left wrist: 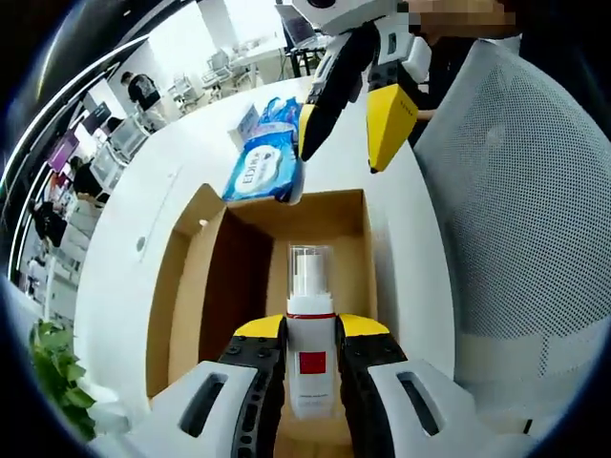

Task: Operate the shoe box by opening the lid, removing the specified soft item, and placing it in the target area until the item is outside and the box remains undamaged.

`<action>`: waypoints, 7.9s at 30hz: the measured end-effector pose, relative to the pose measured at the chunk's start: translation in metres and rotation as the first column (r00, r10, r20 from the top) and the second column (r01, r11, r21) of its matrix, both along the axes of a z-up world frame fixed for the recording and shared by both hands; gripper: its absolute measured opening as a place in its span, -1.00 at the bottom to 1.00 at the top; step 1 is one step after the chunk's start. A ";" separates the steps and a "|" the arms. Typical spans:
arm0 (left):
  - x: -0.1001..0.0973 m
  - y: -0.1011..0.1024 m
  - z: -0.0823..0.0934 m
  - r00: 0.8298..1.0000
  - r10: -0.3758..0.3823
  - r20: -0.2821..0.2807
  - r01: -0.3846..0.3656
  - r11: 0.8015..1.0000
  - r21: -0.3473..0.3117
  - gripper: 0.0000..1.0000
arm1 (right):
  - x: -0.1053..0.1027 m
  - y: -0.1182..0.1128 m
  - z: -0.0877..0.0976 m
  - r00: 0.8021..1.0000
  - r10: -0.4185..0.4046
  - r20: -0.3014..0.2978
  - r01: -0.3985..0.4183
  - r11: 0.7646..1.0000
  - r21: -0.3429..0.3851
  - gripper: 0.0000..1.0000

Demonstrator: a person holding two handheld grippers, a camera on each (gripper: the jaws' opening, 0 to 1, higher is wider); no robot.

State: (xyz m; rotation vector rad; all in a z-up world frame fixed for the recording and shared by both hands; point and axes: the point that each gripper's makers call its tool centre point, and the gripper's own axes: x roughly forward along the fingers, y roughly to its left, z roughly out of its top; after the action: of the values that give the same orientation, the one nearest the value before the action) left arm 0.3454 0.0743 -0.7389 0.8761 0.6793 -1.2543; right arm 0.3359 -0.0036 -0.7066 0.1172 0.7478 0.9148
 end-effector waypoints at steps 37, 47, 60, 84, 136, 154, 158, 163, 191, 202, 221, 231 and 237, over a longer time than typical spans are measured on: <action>-0.002 -0.051 0.029 0.968 -0.051 0.247 0.087 0.987 -0.135 -0.63 | 0.010 0.018 0.003 0.965 -0.121 -0.232 0.174 0.959 0.224 -0.55; -0.004 -0.054 0.027 0.963 -0.071 0.261 0.108 0.986 -0.130 -0.63 | 0.010 0.020 0.005 0.963 -0.121 -0.239 0.177 0.957 0.228 -0.66; -0.001 -0.058 0.027 0.945 -0.138 0.297 0.183 0.975 -0.129 -0.60 | 0.012 0.016 0.005 0.960 -0.138 -0.245 0.190 0.960 0.204 -0.68; 0.014 -0.037 0.031 0.977 0.006 0.213 0.040 0.976 -0.212 -0.40 | 0.021 0.004 0.018 0.983 -0.086 -0.165 0.109 0.985 0.135 -0.69; 0.002 0.076 0.041 0.793 0.590 -0.148 -0.591 0.689 -0.419 0.27 | 0.112 -0.109 0.040 0.938 0.317 0.138 -0.240 0.885 -0.399 -0.69; -0.014 0.111 0.041 0.727 0.670 -0.146 -0.659 0.624 -0.420 0.32 | 0.152 -0.128 0.011 0.882 0.458 0.115 -0.327 0.769 -0.550 -0.68; -0.016 0.117 0.041 0.714 0.685 -0.145 -0.671 0.610 -0.421 0.33 | 0.161 -0.131 0.006 0.861 0.497 0.104 -0.352 0.732 -0.584 -0.68; -0.019 0.124 0.039 0.702 0.698 -0.145 -0.683 0.601 -0.415 0.32 | 0.177 -0.134 0.000 0.839 0.536 0.093 -0.373 0.691 -0.619 -0.68; -0.029 0.141 0.034 0.654 0.740 -0.154 -0.724 0.555 -0.409 0.32 | 0.209 -0.149 -0.039 0.737 0.674 -0.058 -0.483 0.465 -0.742 -0.67; -0.034 0.145 0.034 0.638 0.752 -0.163 -0.739 0.539 -0.404 0.34 | 0.207 -0.156 -0.057 0.691 0.709 -0.139 -0.533 0.370 -0.761 -0.66; -0.044 0.150 0.030 0.618 0.768 -0.167 -0.757 0.523 -0.393 0.32 | 0.211 -0.158 -0.062 0.683 0.714 -0.157 -0.541 0.349 -0.765 -0.66; -0.044 0.152 0.029 0.614 0.772 -0.167 -0.759 0.520 -0.391 0.32 | 0.211 -0.160 -0.062 0.681 0.712 -0.171 -0.549 0.342 -0.763 -0.65; -0.042 0.153 0.028 0.613 0.772 -0.167 -0.760 0.519 -0.391 0.32 | 0.212 -0.159 -0.061 0.680 0.713 -0.168 -0.547 0.341 -0.764 -0.64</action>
State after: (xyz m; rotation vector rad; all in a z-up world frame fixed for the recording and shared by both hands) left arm 0.3030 0.2269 -0.7106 0.1404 0.6234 -0.5152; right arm 0.5476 -0.1630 -0.7675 -1.1405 0.9613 1.2419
